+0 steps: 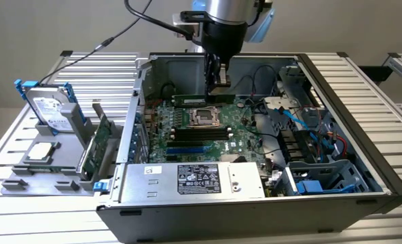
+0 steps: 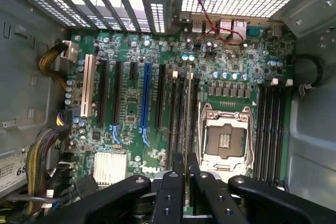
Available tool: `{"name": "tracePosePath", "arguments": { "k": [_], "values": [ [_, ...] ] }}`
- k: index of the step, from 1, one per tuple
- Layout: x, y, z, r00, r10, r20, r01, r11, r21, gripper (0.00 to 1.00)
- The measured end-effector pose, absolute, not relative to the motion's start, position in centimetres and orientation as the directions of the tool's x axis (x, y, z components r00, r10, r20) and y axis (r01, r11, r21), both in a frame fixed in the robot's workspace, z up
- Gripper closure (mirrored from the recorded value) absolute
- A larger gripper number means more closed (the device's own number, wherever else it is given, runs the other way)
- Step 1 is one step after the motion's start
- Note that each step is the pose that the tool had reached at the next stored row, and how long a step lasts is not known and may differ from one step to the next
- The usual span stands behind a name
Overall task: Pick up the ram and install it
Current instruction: 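Insert the ram into the slot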
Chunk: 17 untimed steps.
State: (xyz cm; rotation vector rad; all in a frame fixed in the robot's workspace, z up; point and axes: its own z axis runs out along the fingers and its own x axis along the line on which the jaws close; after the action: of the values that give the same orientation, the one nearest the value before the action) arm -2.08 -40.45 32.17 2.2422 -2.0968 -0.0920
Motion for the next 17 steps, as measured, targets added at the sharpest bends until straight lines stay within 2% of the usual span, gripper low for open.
{"name": "tracePosePath", "arguments": {
  "k": [17],
  "values": [
    [-2.1, -40.9, 29.1, 0.067, -0.998, 0.004, -0.994, -0.066, 0.092, 0.86]
  ]
}}
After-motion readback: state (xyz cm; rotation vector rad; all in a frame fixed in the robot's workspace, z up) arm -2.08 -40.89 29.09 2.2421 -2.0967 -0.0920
